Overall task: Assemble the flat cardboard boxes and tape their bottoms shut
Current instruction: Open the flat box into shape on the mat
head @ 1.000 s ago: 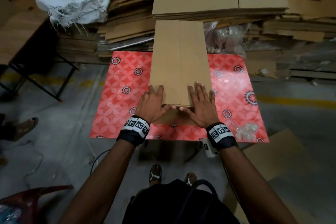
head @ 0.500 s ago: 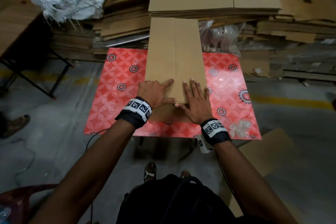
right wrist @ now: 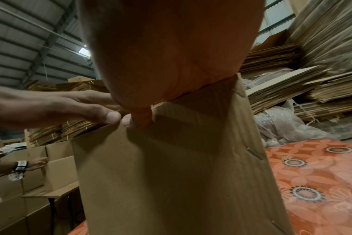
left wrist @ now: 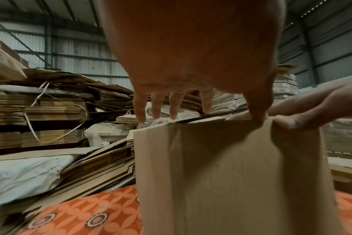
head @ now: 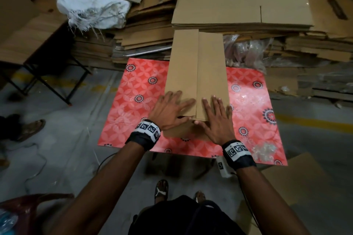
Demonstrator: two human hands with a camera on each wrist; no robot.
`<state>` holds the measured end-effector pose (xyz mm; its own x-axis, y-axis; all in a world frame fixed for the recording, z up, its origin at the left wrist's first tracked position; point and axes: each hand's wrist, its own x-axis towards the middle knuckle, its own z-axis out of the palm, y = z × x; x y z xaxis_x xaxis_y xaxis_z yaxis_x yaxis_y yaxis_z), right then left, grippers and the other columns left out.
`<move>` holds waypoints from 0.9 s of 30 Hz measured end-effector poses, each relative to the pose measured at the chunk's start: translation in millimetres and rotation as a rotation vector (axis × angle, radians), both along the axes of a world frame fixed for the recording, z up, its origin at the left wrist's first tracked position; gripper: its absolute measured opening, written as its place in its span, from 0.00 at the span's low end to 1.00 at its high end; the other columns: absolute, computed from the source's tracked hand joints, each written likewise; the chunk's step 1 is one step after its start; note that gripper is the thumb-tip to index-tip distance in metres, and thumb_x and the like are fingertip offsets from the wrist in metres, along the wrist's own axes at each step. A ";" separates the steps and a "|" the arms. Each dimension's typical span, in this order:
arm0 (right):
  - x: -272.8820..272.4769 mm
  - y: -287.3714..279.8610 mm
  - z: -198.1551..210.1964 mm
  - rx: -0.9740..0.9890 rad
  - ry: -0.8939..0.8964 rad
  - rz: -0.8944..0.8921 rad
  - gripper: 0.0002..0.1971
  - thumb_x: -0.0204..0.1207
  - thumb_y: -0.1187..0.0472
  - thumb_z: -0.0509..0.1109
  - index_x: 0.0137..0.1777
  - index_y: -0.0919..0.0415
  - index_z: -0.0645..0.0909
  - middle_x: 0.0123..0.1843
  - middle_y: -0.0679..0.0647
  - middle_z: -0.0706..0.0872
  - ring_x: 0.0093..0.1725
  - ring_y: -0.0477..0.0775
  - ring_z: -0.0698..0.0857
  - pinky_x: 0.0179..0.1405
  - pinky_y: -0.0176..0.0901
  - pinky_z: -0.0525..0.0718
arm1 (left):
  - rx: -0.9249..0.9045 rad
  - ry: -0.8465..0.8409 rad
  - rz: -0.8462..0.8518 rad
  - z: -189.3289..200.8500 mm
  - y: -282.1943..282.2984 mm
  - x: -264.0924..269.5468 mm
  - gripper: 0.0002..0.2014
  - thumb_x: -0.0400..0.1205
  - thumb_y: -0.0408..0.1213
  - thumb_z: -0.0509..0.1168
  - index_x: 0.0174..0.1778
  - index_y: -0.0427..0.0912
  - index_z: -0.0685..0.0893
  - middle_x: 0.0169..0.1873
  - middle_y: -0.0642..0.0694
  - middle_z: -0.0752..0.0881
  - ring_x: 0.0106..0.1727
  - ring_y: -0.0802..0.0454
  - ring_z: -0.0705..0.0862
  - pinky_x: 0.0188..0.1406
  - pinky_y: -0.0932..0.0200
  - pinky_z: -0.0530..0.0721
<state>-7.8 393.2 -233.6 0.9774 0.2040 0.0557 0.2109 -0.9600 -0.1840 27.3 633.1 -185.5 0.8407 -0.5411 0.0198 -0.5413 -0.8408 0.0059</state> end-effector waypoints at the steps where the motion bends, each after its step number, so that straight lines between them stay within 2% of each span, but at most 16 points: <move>1: -0.4 -0.2 0.1 -0.002 0.002 -0.001 0.43 0.82 0.24 0.45 0.92 0.44 0.42 0.93 0.58 0.44 0.91 0.62 0.44 0.86 0.74 0.45 | -0.006 -0.026 -0.023 -2.2 0.6 -1.3 0.32 0.86 0.69 0.49 0.87 0.68 0.55 0.83 0.38 0.67 0.77 0.33 0.71 0.65 0.32 0.80; 3: -0.4 -0.6 -0.2 -0.004 0.005 -0.001 0.43 0.82 0.24 0.47 0.91 0.42 0.41 0.93 0.57 0.44 0.91 0.62 0.43 0.86 0.74 0.44 | -0.079 -0.069 -0.045 -1.2 3.4 -2.7 0.29 0.88 0.66 0.49 0.87 0.69 0.57 0.81 0.41 0.71 0.73 0.36 0.75 0.51 0.39 0.88; 5: -0.7 -1.9 0.1 0.007 0.002 -0.006 0.43 0.81 0.24 0.47 0.91 0.42 0.41 0.93 0.57 0.44 0.91 0.62 0.44 0.87 0.73 0.45 | -0.277 -0.087 -0.041 6.2 8.7 -6.4 0.28 0.90 0.61 0.53 0.88 0.65 0.58 0.79 0.42 0.73 0.70 0.41 0.77 0.43 0.44 0.90; 8: -1.0 -3.4 -0.3 0.008 -0.006 -0.010 0.44 0.81 0.23 0.47 0.92 0.42 0.42 0.93 0.57 0.45 0.91 0.62 0.45 0.86 0.73 0.47 | -0.688 -0.152 0.058 11.0 20.1 -20.1 0.28 0.91 0.45 0.62 0.88 0.56 0.63 0.74 0.44 0.76 0.62 0.52 0.81 0.45 0.46 0.90; 10: -0.5 -1.8 0.1 -0.002 -0.005 -0.013 0.43 0.81 0.23 0.46 0.91 0.41 0.42 0.93 0.58 0.45 0.91 0.63 0.45 0.86 0.74 0.47 | -0.943 -0.220 0.168 4.2 27.1 -32.0 0.29 0.90 0.34 0.64 0.87 0.49 0.65 0.72 0.42 0.76 0.62 0.56 0.80 0.49 0.47 0.91; 13: -2.6 0.9 2.5 -0.017 -0.004 -0.002 0.40 0.82 0.24 0.44 0.90 0.36 0.42 0.93 0.60 0.45 0.91 0.65 0.45 0.85 0.76 0.48 | -1.197 -0.319 0.415 -5.3 37.6 -43.4 0.31 0.87 0.25 0.64 0.86 0.44 0.65 0.71 0.41 0.74 0.63 0.54 0.80 0.49 0.49 0.92; 15: -4.3 1.5 5.3 -0.023 0.005 0.009 0.36 0.82 0.25 0.43 0.89 0.30 0.40 0.93 0.60 0.44 0.91 0.66 0.44 0.86 0.76 0.46 | -1.263 -0.395 0.580 -12.6 46.6 -41.7 0.34 0.83 0.24 0.66 0.85 0.48 0.68 0.71 0.44 0.71 0.63 0.47 0.79 0.49 0.48 0.92; 17: -4.9 2.1 7.7 -0.022 0.009 0.014 0.34 0.83 0.25 0.43 0.88 0.27 0.39 0.93 0.61 0.43 0.91 0.67 0.43 0.86 0.76 0.45 | -1.217 -0.437 0.740 -23.2 55.4 -37.7 0.32 0.80 0.27 0.68 0.80 0.53 0.73 0.70 0.45 0.66 0.69 0.42 0.75 0.55 0.44 0.90; 19: -4.8 2.9 8.5 -0.024 0.012 0.013 0.34 0.83 0.26 0.43 0.87 0.26 0.39 0.93 0.61 0.42 0.91 0.67 0.43 0.85 0.76 0.45 | -1.009 -0.422 0.857 -34.8 59.1 -36.4 0.25 0.78 0.29 0.67 0.71 0.51 0.81 0.71 0.40 0.65 0.73 0.38 0.68 0.58 0.37 0.87; 22: -5.4 3.3 7.9 -0.029 0.014 0.006 0.33 0.83 0.26 0.42 0.87 0.26 0.39 0.93 0.61 0.41 0.91 0.67 0.42 0.85 0.77 0.46 | -0.814 -0.357 0.783 -47.7 56.5 -38.7 0.17 0.79 0.32 0.61 0.61 0.47 0.86 0.65 0.39 0.74 0.70 0.35 0.69 0.64 0.28 0.77; 24: -5.6 3.6 8.1 -0.038 0.015 0.003 0.33 0.83 0.26 0.42 0.87 0.26 0.39 0.93 0.61 0.41 0.91 0.67 0.42 0.85 0.77 0.46 | -0.715 -0.292 0.736 -47.9 49.3 -40.3 0.16 0.80 0.38 0.59 0.61 0.44 0.86 0.60 0.39 0.78 0.67 0.36 0.73 0.70 0.23 0.70; 26: -6.1 4.2 7.7 -0.045 0.011 0.002 0.34 0.83 0.26 0.42 0.87 0.26 0.39 0.93 0.61 0.42 0.91 0.67 0.43 0.85 0.77 0.46 | -0.614 -0.150 0.729 -50.0 40.3 -40.5 0.22 0.84 0.51 0.56 0.68 0.44 0.82 0.63 0.38 0.80 0.70 0.37 0.75 0.77 0.22 0.63; 27: -6.0 4.5 7.6 -0.046 0.008 0.001 0.34 0.83 0.26 0.43 0.87 0.26 0.39 0.92 0.61 0.42 0.91 0.67 0.43 0.85 0.78 0.46 | -0.582 -0.065 0.709 -53.0 36.3 -39.8 0.26 0.86 0.57 0.53 0.71 0.44 0.79 0.66 0.38 0.80 0.71 0.38 0.75 0.77 0.24 0.63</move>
<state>-13.9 397.7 -226.0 0.9776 0.2068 0.0381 0.2102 -0.9675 -0.1409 -12.5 669.4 -238.5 0.9596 0.2107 0.1867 0.0856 -0.8502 0.5195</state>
